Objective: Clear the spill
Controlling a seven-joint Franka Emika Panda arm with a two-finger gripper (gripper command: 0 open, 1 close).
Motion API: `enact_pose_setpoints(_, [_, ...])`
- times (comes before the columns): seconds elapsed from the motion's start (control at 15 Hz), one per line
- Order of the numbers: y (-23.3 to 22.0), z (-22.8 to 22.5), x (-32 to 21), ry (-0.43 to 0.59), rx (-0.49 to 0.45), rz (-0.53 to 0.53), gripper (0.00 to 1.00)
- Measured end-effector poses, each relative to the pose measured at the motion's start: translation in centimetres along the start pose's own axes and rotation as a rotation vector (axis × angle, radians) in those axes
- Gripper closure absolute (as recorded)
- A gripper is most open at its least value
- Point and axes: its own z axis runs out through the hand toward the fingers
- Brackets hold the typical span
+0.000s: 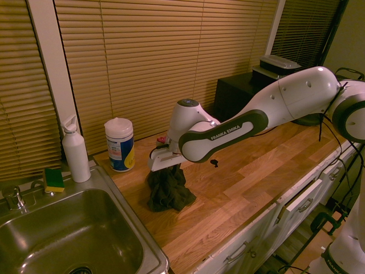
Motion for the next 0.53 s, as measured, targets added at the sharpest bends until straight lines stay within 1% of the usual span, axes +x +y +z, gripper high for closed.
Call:
enact_pose_setpoints(0.33, [0.3, -0.1, 0.7, -0.010, -0.005, -0.027, 1.00])
enact_pose_setpoints(0.53, [1.4, -0.6, 2.9, -0.004, -0.030, -0.037, 1.00])
